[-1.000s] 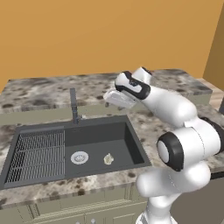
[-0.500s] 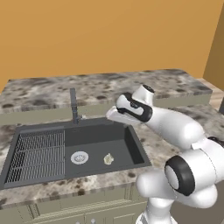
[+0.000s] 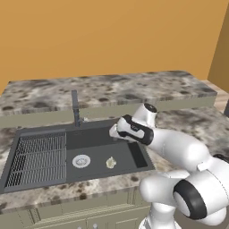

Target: Turn on the sink faucet. Then move the garlic from the counter to the sink. Turn off the sink. Move the vegetable from the sink to the pot next to the stove. Finally move the pot to the center burner.

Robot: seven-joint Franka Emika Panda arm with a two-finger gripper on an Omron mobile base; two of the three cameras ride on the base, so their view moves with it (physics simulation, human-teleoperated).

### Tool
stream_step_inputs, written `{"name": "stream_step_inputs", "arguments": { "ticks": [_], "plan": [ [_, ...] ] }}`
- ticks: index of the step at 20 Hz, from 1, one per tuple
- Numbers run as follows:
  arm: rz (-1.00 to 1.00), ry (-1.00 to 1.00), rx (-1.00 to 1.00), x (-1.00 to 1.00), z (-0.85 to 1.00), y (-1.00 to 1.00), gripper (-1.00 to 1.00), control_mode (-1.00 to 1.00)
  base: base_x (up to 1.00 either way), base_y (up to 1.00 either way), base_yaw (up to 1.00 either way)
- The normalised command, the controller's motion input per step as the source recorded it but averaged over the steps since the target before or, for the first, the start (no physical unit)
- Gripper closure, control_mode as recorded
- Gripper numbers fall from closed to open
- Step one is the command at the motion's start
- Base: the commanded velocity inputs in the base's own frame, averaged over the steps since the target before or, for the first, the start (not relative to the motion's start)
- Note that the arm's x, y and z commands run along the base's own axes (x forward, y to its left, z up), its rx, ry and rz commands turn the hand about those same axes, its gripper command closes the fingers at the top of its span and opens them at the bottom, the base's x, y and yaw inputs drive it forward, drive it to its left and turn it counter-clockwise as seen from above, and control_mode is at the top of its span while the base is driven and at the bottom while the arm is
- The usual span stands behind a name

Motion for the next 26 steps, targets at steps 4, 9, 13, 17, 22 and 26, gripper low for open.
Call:
{"name": "stream_step_inputs", "arguments": {
  "ticks": [4,9,13,17,22,26],
  "plan": [
    [-0.04,0.06,-0.11,0.0,-0.37,0.0,-1.0,-1.0,0.0,0.0,0.0],
    [-0.02,0.03,-0.09,0.0,-0.36,0.0,-1.0,-1.0,0.0,0.0,0.0],
    [-0.02,0.0,-0.09,0.0,-0.27,0.0,-1.0,-1.0,0.0,0.0,0.0],
    [-0.02,0.0,-0.1,0.0,-0.29,0.01,-1.0,-1.0,0.0,0.0,0.0],
    [-0.02,0.0,-0.1,0.0,-0.41,0.06,-1.0,-1.0,0.0,0.0,0.0],
    [0.0,0.0,-0.08,0.0,-0.28,0.03,-1.0,-1.0,0.0,0.0,0.0]
  ]
}}
